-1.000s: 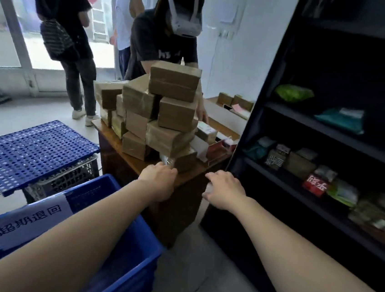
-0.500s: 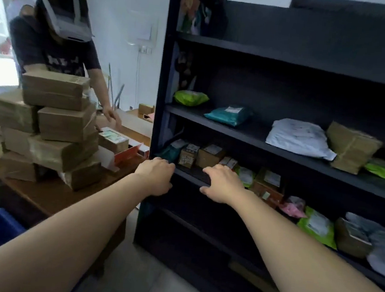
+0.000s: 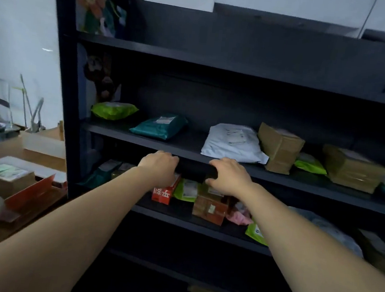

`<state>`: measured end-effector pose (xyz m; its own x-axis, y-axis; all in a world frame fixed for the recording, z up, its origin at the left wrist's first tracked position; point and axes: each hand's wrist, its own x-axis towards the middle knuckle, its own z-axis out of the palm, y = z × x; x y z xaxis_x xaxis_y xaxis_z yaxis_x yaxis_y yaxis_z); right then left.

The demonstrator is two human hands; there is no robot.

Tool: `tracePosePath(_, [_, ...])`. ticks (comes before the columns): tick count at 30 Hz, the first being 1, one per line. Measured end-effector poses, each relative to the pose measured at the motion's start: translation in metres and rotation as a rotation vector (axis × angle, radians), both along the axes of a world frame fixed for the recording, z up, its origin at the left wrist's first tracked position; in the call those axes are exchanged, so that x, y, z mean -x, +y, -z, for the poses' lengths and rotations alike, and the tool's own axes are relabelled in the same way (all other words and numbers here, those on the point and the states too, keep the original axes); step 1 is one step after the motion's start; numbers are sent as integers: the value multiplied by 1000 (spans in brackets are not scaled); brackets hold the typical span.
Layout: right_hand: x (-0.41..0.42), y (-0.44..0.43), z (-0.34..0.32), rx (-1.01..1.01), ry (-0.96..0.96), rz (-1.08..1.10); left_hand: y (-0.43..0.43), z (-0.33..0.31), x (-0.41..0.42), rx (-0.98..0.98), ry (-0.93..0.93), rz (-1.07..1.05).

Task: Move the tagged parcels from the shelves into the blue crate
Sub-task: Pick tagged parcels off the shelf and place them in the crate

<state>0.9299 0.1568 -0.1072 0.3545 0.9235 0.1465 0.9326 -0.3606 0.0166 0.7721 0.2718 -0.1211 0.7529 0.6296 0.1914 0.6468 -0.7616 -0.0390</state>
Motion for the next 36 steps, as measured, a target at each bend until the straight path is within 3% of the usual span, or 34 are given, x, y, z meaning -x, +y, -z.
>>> tracePosePath(10, [-128, 73, -14, -83, 52, 212, 95, -14, -139, 18, -22, 131])
tracePosePath(17, [-198, 115, -6, -174, 248, 427, 136, -4, -207, 84, -77, 135])
tracePosePath(26, [-248, 153, -10, -132, 546, 536, 172, -4, -273, 498, -119, -62])
tracePosePath(32, [-267, 163, -6, -270, 893, 607, 185, 0, -290, 901, -456, -158])
tracePosePath(36, [-271, 164, 4, -390, 1011, 634, 188, 6, -296, 940, -764, -200])
